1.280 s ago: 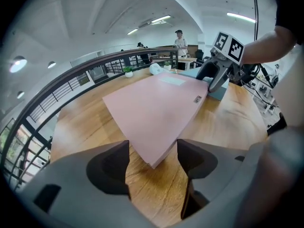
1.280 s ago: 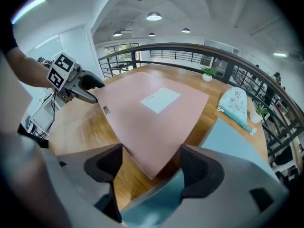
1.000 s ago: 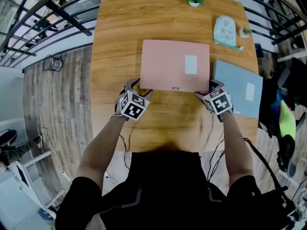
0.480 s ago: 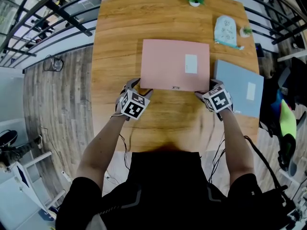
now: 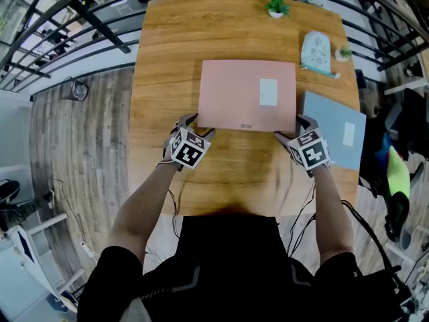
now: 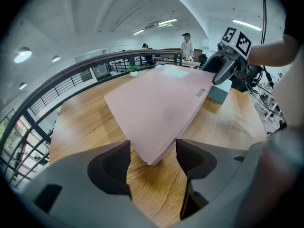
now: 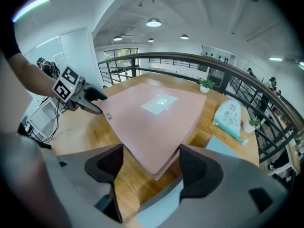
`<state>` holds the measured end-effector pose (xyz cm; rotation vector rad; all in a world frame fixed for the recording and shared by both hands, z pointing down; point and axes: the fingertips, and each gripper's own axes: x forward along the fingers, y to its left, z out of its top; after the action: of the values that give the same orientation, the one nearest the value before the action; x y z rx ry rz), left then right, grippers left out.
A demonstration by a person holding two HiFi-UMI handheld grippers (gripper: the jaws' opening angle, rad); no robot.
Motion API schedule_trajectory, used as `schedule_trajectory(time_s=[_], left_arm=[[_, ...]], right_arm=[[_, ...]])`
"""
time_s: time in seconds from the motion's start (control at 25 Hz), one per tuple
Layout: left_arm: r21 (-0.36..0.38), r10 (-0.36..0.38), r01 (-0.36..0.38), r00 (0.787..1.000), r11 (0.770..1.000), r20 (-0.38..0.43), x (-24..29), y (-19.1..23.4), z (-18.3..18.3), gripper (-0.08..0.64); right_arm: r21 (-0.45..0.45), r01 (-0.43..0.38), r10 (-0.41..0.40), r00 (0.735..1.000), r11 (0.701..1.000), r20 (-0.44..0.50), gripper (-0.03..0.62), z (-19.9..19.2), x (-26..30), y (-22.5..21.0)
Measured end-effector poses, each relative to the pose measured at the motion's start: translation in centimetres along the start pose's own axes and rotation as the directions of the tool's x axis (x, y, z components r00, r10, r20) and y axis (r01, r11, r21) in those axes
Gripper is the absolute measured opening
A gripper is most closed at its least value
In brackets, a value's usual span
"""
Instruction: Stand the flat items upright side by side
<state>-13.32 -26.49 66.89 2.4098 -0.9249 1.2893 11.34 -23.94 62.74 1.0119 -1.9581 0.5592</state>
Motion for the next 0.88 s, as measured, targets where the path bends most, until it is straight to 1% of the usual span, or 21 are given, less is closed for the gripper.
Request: schedule_trajectory(time_s=[0.08, 0.28, 0.4, 0.6, 0.88], left_arm=[[0.020, 0.013, -0.013, 1.000, 1.000, -0.002, 0.2, 0.2, -0.2, 0.316], [0.006, 0.003, -0.003, 1.000, 1.000, 0.001, 0.1, 0.7, -0.7, 0.316], [-0.015, -0.010, 0.010, 1.000, 1.000, 0.003, 0.3, 0.6, -0.9, 0.313], [-0.012, -0.025, 0.025, 1.000, 1.000, 0.003, 0.7, 0.5, -1.4, 0.302], [-0.016, -0.047, 0.048, 0.999, 0.999, 0.022, 0.9, 0.9, -2.5, 0.302]], right_arm=[[-0.005, 0.004, -0.003, 0.999, 1.000, 0.032, 0.371, 1.1, -1.1, 0.2], [-0.042, 0.023, -0.019, 0.994, 0.999, 0.106, 0.350, 5.0, -4.1, 1.2], [-0.095, 0.039, -0.024, 0.988, 0.995, 0.152, 0.348, 7.6, -6.0, 2.0], [-0.193, 0.073, -0.032, 0.977, 0.978, 0.209, 0.348, 11.5, -8.4, 4.1], [-0.283, 0.093, -0.012, 0.961, 0.955, 0.277, 0.339, 16.6, -10.3, 8.2]])
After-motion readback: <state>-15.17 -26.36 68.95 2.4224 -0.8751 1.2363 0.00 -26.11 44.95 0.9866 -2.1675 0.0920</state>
